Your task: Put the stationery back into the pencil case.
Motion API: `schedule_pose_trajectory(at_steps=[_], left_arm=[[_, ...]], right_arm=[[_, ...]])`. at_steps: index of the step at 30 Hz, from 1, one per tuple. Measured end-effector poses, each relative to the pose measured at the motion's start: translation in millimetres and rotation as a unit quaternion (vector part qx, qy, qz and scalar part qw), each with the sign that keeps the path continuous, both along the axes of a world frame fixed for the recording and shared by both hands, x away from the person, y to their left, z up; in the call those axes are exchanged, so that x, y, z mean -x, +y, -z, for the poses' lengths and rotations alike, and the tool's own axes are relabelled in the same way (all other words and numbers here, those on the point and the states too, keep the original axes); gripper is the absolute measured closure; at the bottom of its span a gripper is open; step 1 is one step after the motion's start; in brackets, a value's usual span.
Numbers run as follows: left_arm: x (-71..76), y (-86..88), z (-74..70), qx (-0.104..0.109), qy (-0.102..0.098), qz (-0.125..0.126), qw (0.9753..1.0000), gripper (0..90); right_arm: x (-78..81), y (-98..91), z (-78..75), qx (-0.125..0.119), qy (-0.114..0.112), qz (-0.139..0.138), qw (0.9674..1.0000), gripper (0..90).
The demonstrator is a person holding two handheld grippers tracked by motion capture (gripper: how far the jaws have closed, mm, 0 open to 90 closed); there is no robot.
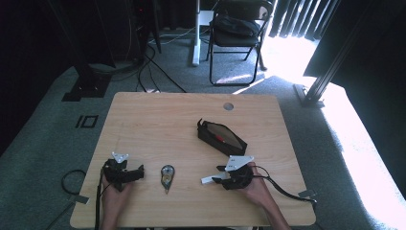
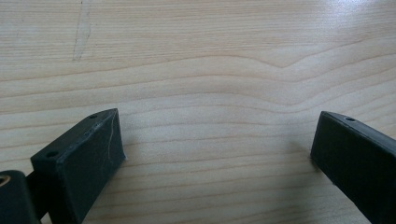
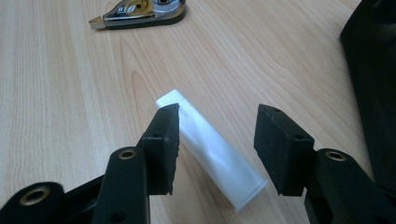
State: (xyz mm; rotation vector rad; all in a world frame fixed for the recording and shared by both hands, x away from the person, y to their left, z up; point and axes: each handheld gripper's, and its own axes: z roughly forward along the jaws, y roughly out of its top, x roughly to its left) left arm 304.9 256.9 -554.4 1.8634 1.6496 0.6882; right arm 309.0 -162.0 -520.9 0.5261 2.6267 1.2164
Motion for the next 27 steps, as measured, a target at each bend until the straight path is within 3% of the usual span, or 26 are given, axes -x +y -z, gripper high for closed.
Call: schedule_pose_trajectory(at_steps=[27], left_arm=[[0.0, 0.0, 0.0, 0.000, 0.000, 0.000, 1.0000, 2.5]], right_arm=[[0.7, 7.9, 13.8, 0.026, 0.008, -0.014, 0.9995, 49.0]])
